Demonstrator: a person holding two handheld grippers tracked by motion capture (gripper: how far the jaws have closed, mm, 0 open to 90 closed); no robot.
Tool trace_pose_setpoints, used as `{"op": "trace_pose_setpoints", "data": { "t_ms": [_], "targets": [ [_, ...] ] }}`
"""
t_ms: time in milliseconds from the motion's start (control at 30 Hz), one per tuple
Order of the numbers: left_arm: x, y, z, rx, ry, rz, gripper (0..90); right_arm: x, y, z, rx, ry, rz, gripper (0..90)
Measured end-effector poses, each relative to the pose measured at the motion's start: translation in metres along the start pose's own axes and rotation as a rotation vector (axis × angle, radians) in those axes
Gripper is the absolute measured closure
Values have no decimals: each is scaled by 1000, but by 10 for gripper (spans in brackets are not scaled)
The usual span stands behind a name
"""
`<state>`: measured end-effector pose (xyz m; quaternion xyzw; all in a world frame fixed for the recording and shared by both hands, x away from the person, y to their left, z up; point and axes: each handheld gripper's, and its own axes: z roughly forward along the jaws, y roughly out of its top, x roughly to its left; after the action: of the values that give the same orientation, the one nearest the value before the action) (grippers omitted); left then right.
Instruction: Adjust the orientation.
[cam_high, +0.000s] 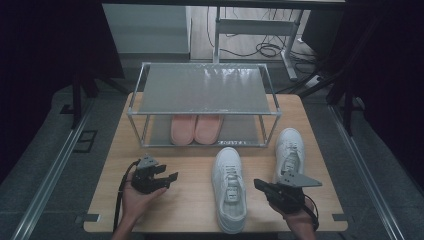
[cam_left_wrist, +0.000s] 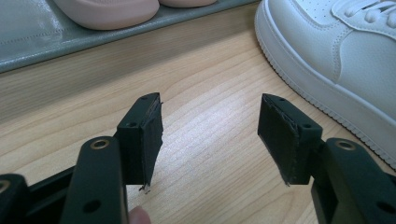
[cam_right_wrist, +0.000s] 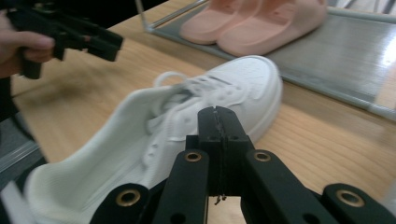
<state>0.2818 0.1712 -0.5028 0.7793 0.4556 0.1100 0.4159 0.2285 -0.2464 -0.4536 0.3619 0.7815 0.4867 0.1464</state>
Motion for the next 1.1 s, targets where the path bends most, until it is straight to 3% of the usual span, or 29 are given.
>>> {"op": "trace_pose_setpoints", "data": {
  "t_ms": [167, 267, 467, 633, 867, 1100],
  "targets": [
    [0, 0, 1, 5, -2, -1, 407, 15, 0, 3, 7, 40, -30, 900],
    [0, -1, 1, 7, -1, 0, 406, 32, 0, 13, 37, 92, -66, 900],
    [1, -1, 2, 11, -2, 0, 406, 47, -3, 26, 84, 126, -114, 900],
    [1, -1, 3, 14, -1, 0, 406, 48, -9, 35, 133, 131, -122, 900],
    [1, -3, 7, 21, -11, -8, 406, 46, -14, 41, 186, 95, -141, 900],
    [2, -3, 5, 14, -9, -12, 407, 40, -14, 37, 194, 111, -133, 900]
  ]
}}
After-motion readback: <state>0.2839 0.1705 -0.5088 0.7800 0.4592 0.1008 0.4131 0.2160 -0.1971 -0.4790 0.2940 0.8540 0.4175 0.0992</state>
